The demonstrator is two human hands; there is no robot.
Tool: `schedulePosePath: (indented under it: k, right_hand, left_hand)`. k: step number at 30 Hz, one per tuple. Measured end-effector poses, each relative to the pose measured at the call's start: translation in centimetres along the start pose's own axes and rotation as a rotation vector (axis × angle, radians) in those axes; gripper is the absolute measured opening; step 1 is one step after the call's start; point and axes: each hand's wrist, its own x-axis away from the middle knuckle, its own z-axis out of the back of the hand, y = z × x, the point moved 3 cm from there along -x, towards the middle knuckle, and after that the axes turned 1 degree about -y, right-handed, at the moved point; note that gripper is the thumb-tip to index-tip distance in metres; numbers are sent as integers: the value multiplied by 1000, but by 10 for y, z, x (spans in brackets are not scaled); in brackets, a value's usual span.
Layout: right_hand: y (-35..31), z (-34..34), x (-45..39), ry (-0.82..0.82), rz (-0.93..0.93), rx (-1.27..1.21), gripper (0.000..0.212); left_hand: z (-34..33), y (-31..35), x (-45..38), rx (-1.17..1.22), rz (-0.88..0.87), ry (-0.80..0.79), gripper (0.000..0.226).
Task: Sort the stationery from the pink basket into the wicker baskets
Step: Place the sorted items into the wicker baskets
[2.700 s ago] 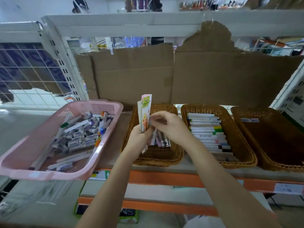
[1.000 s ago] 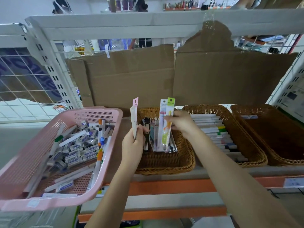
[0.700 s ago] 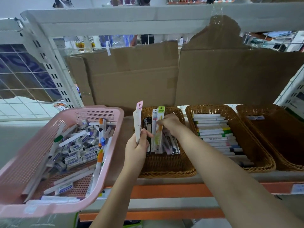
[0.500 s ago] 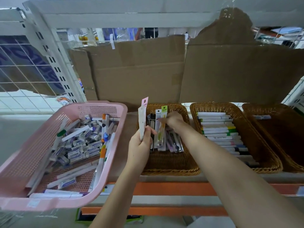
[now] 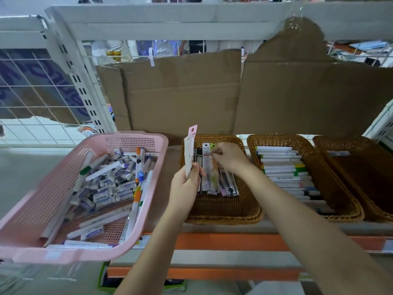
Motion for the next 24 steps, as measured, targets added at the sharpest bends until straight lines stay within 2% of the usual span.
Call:
schedulePosePath:
  k: [2,4,6,8,10,14,17,21,24]
  right_hand:
    - [-18,15,19,-83,75,-359,10]
    - [-38,28,41,-240,209,-617,14]
    - [-52,34,57,-373,287,-706,18]
    - [-61,34,62,-407,307,-684,18]
    - [-65,32,61,-388,297,-672,15]
    - [-63,37,58,-285,282,-719,13]
    - [-58,51,57,-174,271,-766,9]
    - [-43,67,50,-54,183,-807,10]
    - [-28,62,39,7,74,-819,9]
  left_hand:
    - [0,0,0,9,15,-17,41]
    - [-1,1,1,47,25,-58,38]
    - [-3,3,2,86,35,-114,37]
    - [-5,7,3,83,23,-170,42]
    - [-8,12,4,48,4,-202,44]
    - [-9,17,9,-30,9,-165,32]
    - [-4,19,22,-335,-134,-151,28]
    - [2,11,38,-920,-418,-138,30]
    - [3,2,47,-1061,-523,-147,44]
